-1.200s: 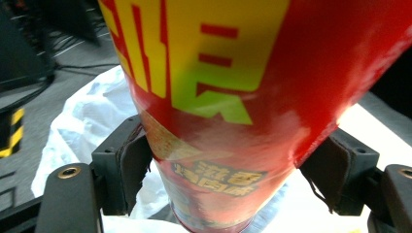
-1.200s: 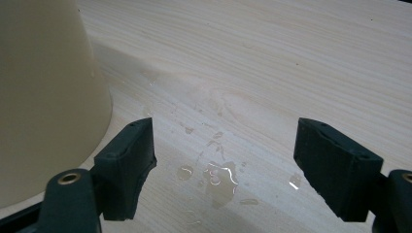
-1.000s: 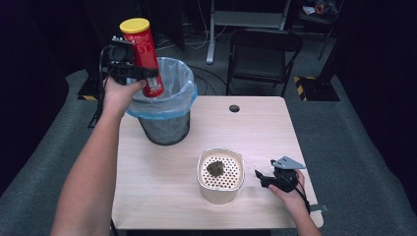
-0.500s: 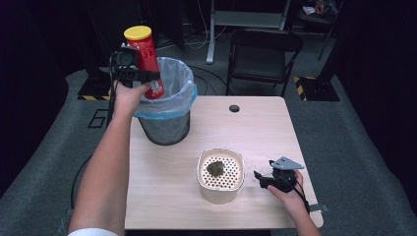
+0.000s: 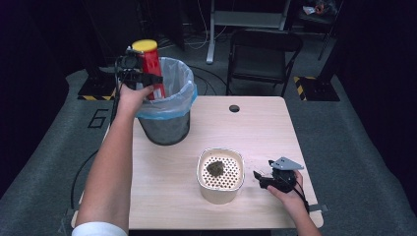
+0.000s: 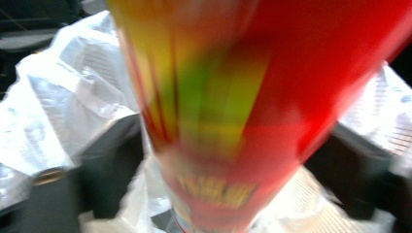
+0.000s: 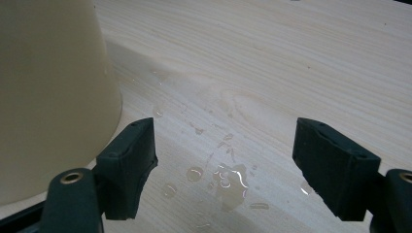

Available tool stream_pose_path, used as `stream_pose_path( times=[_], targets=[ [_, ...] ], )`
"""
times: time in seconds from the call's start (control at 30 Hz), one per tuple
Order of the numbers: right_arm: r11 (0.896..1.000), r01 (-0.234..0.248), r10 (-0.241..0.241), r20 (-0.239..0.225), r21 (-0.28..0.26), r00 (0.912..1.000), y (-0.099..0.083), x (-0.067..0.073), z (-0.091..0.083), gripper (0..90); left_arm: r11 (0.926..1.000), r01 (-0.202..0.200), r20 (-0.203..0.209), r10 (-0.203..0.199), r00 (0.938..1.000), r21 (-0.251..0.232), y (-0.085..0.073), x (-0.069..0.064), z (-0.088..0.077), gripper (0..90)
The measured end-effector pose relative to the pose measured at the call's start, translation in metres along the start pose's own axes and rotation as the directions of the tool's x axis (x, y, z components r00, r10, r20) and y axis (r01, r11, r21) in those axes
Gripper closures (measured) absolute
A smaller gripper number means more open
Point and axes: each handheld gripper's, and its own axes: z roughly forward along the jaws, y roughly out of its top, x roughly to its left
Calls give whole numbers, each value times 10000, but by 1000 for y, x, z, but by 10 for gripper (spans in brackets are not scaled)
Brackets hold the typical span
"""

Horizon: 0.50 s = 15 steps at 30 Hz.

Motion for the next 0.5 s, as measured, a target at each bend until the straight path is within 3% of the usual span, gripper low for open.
stream_pose_path(
  times=[0.23, 0.4, 0.5],
  targets=[
    [10000, 19, -19, -11, -68, 10000, 0, 0, 0, 231, 9998, 68, 178, -65, 9998, -201, -6, 10, -12, 129],
    [10000, 68, -68, -32, -42, 10000, 0, 0, -1, 231, 9995, -246, 466, 255, 9986, -196, -8, 10, -24, 162],
    [10000, -28, 28, 31, 14, 10000, 0, 1, 0, 231, 9973, -652, 790, 678, 9946, -345, -9, 7, -35, 186]
  ],
)
